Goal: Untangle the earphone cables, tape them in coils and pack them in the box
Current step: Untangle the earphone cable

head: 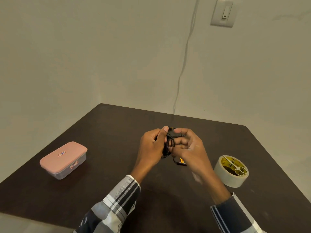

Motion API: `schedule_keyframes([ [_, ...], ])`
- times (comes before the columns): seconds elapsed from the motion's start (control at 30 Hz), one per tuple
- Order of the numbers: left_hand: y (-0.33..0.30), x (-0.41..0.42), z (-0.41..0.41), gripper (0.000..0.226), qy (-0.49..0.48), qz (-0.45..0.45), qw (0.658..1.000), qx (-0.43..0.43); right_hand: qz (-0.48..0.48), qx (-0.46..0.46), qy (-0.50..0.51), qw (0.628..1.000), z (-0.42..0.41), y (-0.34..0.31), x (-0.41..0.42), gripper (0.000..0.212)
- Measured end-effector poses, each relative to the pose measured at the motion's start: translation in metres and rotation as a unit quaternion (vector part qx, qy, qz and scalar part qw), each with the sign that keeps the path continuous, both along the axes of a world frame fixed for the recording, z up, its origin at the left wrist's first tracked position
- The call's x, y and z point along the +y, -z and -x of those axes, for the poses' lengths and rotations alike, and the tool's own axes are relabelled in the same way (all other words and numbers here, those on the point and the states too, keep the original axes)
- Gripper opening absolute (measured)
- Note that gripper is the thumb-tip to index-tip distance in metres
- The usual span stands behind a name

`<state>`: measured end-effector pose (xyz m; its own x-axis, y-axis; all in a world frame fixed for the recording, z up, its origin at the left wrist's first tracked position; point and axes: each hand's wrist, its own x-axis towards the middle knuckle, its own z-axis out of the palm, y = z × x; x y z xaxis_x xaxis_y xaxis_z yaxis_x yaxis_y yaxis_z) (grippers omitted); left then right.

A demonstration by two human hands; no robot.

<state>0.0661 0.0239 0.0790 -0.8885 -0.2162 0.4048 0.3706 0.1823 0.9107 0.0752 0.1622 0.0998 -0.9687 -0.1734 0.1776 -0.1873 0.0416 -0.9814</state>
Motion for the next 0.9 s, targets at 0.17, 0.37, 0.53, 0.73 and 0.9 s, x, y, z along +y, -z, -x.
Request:
schedule_keyframes([
  [0.17, -0.005, 0.000, -0.004, 0.044, 0.071, -0.111, 0.990, -0.040, 0.061, -0.025, -0.049, 0.997, 0.002, -0.005, 0.006, 0.041],
  [0.37, -0.008, -0.001, -0.006, 0.043, 0.110, -0.183, 0.975, -0.059, 0.054, 0.025, -0.035, 0.998, -0.002, 0.000, 0.006, 0.014],
  [0.53, -0.010, 0.001, -0.005, 0.043, 0.095, -0.184, 0.977, -0.049, 0.063, 0.025, -0.008, 0.998, -0.005, 0.003, 0.002, 0.009],
  [0.73, -0.010, 0.004, -0.008, 0.045, 0.072, -0.156, 0.985, -0.009, 0.028, 0.034, 0.023, 0.999, -0.008, 0.001, -0.002, 0.016],
  [0.9, -0.009, 0.005, -0.009, 0.045, 0.055, -0.090, 0.994, 0.034, -0.090, 0.074, 0.083, 0.990, -0.008, -0.001, -0.005, 0.012],
])
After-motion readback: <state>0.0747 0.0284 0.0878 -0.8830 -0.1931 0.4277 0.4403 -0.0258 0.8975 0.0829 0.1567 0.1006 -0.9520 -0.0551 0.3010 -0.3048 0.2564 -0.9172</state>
